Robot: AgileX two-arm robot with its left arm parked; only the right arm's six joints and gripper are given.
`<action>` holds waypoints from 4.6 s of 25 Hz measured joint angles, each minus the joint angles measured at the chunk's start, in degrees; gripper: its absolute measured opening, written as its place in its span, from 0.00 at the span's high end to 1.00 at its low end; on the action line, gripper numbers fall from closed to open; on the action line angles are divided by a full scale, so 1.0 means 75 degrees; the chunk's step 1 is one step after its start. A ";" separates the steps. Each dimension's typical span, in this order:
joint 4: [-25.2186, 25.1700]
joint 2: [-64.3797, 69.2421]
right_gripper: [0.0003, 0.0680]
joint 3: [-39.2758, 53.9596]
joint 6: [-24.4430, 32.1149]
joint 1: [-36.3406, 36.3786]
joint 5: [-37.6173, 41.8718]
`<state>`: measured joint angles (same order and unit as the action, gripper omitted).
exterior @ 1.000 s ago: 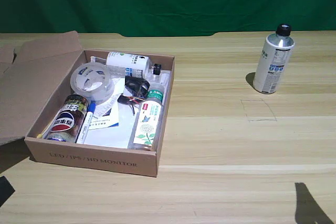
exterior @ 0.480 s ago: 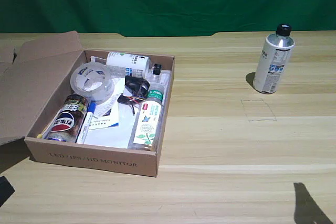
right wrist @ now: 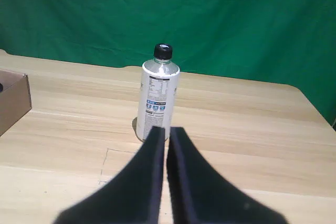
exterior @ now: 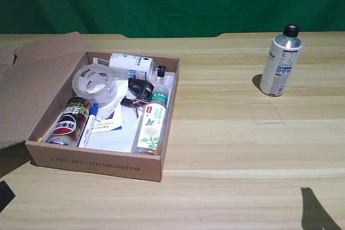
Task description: Place the white bottle into the box.
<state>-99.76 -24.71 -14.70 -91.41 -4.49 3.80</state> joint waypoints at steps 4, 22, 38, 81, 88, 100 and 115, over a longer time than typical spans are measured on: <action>0.0000 0.0000 1.00 0.0000 0.0000 0.0000 0.0000; -0.0043 -0.1270 0.00 -0.0283 -0.1097 0.0000 0.0984; -0.0052 -0.6721 0.04 -0.4020 -0.1118 0.0233 0.0605; 0.0084 -1.2235 0.07 -0.7743 -0.2302 0.1241 -0.2340; 0.0084 -1.2883 0.07 -0.8221 -0.2328 0.1241 -0.2427; 0.0147 -1.3391 0.21 -0.8675 -0.2568 0.1241 -0.3059; 0.0039 -1.1277 0.21 -0.8675 -0.1005 0.3177 0.0440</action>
<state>-99.47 -109.29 -79.77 -98.95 19.34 7.10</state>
